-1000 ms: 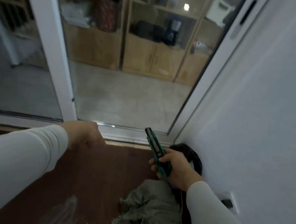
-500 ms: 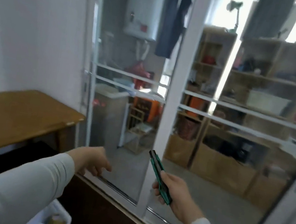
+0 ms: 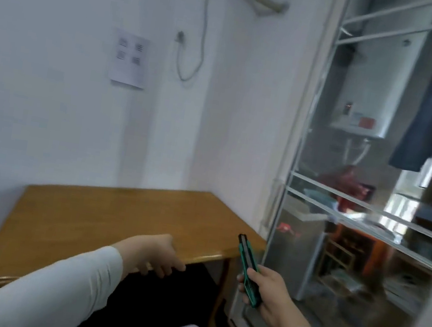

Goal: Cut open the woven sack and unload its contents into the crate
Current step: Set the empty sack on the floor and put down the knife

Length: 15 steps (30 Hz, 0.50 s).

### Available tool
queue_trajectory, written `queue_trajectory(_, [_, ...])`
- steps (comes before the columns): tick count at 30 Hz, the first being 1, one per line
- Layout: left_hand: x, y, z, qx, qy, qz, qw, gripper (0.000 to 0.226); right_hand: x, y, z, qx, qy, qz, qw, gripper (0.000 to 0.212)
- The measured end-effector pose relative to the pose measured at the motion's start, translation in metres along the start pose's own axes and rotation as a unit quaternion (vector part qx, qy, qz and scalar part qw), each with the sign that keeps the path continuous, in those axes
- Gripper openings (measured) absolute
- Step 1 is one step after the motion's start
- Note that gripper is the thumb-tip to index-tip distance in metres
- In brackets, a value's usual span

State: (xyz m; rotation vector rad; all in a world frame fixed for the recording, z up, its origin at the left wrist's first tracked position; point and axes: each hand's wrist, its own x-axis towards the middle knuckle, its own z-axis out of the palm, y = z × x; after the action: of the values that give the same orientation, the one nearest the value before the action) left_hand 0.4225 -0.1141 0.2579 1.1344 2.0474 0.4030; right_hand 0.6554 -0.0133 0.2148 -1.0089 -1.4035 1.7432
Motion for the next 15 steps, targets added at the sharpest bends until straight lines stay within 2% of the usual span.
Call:
queue_trajectory(4, [0.018,-0.058,-0.053,-0.021,-0.006,-0.032,0.999,0.045,0.055,0.019,0.079,0.002,-0.052,0.043,0.998,0.027])
queue_trajectory(9, [0.05,-0.108,-0.091,-0.022,0.012,-0.063,0.998,0.029,0.113,0.05,0.142,-0.123,-0.093,0.091,0.984,0.062])
queue_trajectory(11, [0.066,-0.12,-0.099,-0.019,0.027,-0.069,0.997,0.024,0.136,0.063,0.162,-0.142,-0.09,0.112,0.979,0.061])
queue_trajectory(15, [0.105,-0.138,-0.11,-0.037,0.051,-0.1,0.993,0.048,0.194,0.087,0.192,-0.211,-0.074,0.101,0.969,0.047])
